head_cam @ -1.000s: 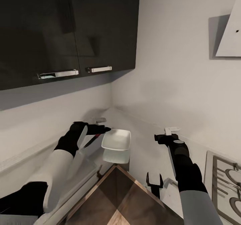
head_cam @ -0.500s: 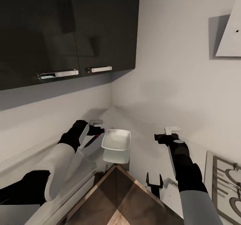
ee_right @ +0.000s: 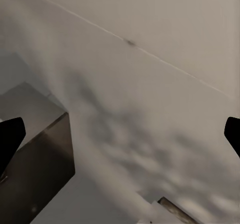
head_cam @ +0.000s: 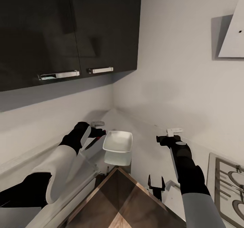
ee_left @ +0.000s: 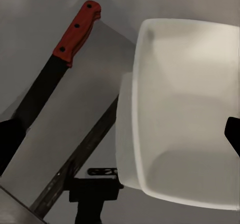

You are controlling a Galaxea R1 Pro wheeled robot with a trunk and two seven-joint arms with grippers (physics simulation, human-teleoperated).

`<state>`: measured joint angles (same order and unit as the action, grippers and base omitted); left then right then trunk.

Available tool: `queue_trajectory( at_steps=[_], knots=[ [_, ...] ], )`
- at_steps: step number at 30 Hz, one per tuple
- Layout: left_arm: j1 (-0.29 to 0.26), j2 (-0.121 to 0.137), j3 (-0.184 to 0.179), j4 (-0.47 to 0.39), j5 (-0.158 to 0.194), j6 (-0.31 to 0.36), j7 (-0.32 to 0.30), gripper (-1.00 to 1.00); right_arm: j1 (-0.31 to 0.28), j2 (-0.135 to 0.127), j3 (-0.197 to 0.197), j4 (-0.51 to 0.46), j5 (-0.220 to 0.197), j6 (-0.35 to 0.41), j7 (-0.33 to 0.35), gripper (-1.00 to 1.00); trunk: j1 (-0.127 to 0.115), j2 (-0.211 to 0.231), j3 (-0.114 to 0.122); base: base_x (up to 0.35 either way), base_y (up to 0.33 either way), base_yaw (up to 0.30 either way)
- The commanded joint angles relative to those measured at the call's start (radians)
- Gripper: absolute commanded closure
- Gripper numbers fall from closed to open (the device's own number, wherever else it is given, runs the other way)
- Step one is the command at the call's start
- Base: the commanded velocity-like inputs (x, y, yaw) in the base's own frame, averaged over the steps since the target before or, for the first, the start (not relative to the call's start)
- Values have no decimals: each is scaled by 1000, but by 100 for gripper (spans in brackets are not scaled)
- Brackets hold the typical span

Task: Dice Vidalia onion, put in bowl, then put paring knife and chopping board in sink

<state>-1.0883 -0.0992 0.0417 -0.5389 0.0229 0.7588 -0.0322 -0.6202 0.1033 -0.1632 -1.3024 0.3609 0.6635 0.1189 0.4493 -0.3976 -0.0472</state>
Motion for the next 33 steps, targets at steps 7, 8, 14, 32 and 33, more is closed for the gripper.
queue_trajectory(
  at_steps=[7, 8, 14, 32, 33],
  knots=[
    [-1, -45, 4, 0, 2, 5, 0, -100, -1, 2, -2, -1, 10, 4, 10, -100, 1, -2, -2, 0, 0, 0],
    [-1, -49, 4, 0, 2, 5, 0, -100, -1, 2, -2, -1, 10, 4, 10, -100, 1, -2, -2, 0, 0, 0],
    [-1, -55, 4, 5, 2, 5, 0, -100, -1, 1, -2, -1, 10, 4, 10, -100, 1, -2, -5, 0, 0, 0],
    [-1, -54, 4, 7, 3, 2, 0, -100, -1, 2, -2, -1, 10, 4, 10, -100, 1, -2, -33, 0, 0, 0],
    [-1, -54, 4, 7, 3, 2, 0, -100, -1, 2, -2, -1, 10, 4, 10, -100, 1, -2, -34, 0, 0, 0]
  ],
)
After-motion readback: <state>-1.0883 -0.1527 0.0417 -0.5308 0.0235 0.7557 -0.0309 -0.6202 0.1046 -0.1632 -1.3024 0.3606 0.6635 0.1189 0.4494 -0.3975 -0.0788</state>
